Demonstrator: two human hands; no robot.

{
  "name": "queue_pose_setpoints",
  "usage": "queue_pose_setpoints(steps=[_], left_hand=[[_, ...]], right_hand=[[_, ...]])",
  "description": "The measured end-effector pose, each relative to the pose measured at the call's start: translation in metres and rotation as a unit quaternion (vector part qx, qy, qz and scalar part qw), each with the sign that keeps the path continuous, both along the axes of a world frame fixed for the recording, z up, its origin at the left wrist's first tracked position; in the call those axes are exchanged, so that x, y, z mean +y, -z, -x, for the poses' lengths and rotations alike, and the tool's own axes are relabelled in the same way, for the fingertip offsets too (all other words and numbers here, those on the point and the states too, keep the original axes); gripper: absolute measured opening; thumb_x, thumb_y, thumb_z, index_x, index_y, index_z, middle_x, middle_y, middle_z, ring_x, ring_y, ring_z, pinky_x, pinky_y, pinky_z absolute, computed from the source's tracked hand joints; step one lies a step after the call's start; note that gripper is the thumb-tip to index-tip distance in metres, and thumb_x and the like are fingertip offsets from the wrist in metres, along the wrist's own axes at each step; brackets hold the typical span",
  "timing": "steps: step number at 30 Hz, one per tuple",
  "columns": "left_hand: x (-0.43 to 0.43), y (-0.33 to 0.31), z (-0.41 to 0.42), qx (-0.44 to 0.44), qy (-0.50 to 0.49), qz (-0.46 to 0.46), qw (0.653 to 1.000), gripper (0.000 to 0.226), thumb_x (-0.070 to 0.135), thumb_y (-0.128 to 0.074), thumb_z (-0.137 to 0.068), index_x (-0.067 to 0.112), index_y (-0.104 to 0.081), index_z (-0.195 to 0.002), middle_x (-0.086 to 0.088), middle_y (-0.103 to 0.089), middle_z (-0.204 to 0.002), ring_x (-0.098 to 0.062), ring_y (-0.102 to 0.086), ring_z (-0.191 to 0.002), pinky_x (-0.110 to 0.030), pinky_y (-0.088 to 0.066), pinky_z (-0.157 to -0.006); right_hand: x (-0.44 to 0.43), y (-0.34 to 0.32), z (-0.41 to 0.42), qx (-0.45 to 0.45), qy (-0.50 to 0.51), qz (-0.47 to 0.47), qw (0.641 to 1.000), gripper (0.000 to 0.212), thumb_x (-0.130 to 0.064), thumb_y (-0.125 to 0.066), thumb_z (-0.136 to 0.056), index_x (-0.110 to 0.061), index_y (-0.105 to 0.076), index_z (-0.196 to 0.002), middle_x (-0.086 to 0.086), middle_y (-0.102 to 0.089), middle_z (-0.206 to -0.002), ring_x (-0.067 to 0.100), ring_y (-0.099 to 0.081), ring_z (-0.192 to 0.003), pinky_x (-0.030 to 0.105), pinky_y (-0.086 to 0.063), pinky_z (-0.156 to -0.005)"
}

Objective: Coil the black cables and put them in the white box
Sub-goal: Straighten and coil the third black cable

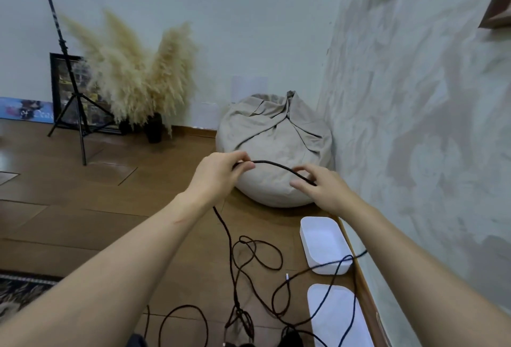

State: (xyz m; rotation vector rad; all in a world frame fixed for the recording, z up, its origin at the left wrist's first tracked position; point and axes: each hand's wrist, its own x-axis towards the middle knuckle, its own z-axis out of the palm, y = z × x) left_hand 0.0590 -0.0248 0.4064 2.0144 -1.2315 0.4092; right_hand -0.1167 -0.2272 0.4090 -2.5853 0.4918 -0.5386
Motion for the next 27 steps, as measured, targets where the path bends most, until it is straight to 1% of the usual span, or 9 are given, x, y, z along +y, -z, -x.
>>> queue_pose_setpoints(steps=[3, 8, 12, 15, 16, 19, 21, 24, 27], left_hand=[[-0.008, -0.008, 0.010, -0.036, 0.025, 0.000, 0.999, 0.019, 0.044, -0.062, -0.097, 0.027, -0.069, -0.092, 0.010, -0.062, -0.068, -0.010, -0.055, -0.064, -0.034, -0.046, -0.060], [0.016, 0.005, -0.026, 0.022, -0.043, -0.004, 0.999, 0.019, 0.043, -0.059, -0.099, 0.028, -0.068, -0.090, 0.011, -0.064, -0.070, -0.008, -0.056, -0.065, -0.038, -0.047, -0.060], [0.006, 0.002, -0.012, 0.020, -0.015, 0.014, 1.000, 0.018, 0.042, -0.059, -0.100, 0.029, -0.065, -0.089, 0.013, -0.060, -0.068, -0.008, -0.054, -0.065, -0.033, -0.042, -0.061], [-0.006, -0.003, 0.002, -0.005, 0.020, 0.001, 1.000, 0.018, 0.044, -0.060, -0.099, 0.029, -0.067, -0.091, 0.012, -0.063, -0.071, -0.009, -0.057, -0.068, -0.033, -0.046, -0.063], [-0.006, -0.002, -0.001, 0.002, 0.019, -0.003, 1.000, 0.018, 0.044, -0.061, -0.099, 0.029, -0.068, -0.091, 0.012, -0.064, -0.073, -0.008, -0.058, -0.069, -0.033, -0.047, -0.064], [0.009, 0.009, -0.022, 0.043, -0.022, -0.010, 0.999, 0.020, 0.044, -0.059, -0.099, 0.029, -0.067, -0.089, 0.011, -0.065, -0.072, -0.009, -0.059, -0.069, -0.034, -0.045, -0.062], [0.014, 0.014, -0.028, 0.060, -0.053, -0.007, 0.997, 0.021, 0.044, -0.057, -0.100, 0.030, -0.065, -0.087, 0.010, -0.061, -0.068, -0.012, -0.056, -0.066, -0.033, -0.041, -0.058], [-0.001, 0.006, -0.009, 0.047, -0.010, -0.004, 0.999, 0.019, 0.044, -0.058, -0.100, 0.031, -0.065, -0.088, 0.011, -0.060, -0.067, -0.006, -0.055, -0.065, -0.028, -0.039, -0.057], [-0.017, 0.002, 0.013, 0.008, 0.040, -0.019, 0.999, 0.020, 0.045, -0.059, -0.100, 0.030, -0.066, -0.089, 0.011, -0.059, -0.065, -0.003, -0.054, -0.063, -0.029, -0.041, -0.059]], right_hand=[[0.016, -0.011, -0.011, -0.060, -0.042, 0.007, 0.997, 0.020, -0.038, -0.058, -0.100, -0.028, -0.072, -0.110, -0.010, -0.072, -0.099, 0.012, -0.063, -0.096, 0.037, -0.049, -0.085], [-0.014, -0.012, 0.009, -0.038, 0.072, 0.094, 0.992, 0.018, -0.038, -0.055, -0.100, -0.031, -0.072, -0.104, -0.004, -0.074, -0.102, 0.024, -0.065, -0.098, 0.045, -0.051, -0.083], [-0.005, -0.014, 0.004, -0.009, 0.018, 0.032, 0.999, 0.025, -0.051, -0.063, -0.092, -0.036, -0.070, -0.111, -0.008, -0.072, -0.100, 0.015, -0.062, -0.096, 0.035, -0.049, -0.085], [0.015, -0.021, -0.010, -0.041, -0.032, 0.039, 0.998, 0.022, -0.043, -0.058, -0.098, -0.028, -0.074, -0.102, -0.010, -0.065, -0.074, 0.007, -0.057, -0.073, 0.022, -0.039, -0.066], [0.014, -0.022, -0.011, -0.054, -0.020, 0.058, 0.997, 0.022, -0.039, -0.056, -0.100, -0.027, -0.075, -0.099, -0.010, -0.064, -0.072, 0.008, -0.057, -0.072, 0.024, -0.039, -0.064], [-0.013, -0.015, 0.003, -0.057, 0.073, 0.097, 0.991, 0.022, -0.041, -0.053, -0.101, -0.032, -0.072, -0.097, -0.013, -0.072, -0.089, 0.017, -0.064, -0.087, 0.039, -0.050, -0.075], [-0.025, -0.008, 0.011, -0.038, 0.099, 0.084, 0.991, 0.020, -0.043, -0.053, -0.100, -0.033, -0.070, -0.100, -0.014, -0.068, -0.087, 0.021, -0.064, -0.090, 0.038, -0.047, -0.071], [-0.006, -0.007, 0.000, -0.034, 0.024, 0.039, 0.998, 0.022, -0.049, -0.058, -0.096, -0.036, -0.067, -0.112, -0.014, -0.063, -0.086, 0.014, -0.060, -0.088, 0.033, -0.042, -0.073], [0.025, -0.013, -0.016, -0.033, -0.051, 0.071, 0.996, 0.023, -0.049, -0.056, -0.098, -0.030, -0.069, -0.100, -0.013, -0.062, -0.077, 0.004, -0.053, -0.073, 0.027, -0.036, -0.064]])
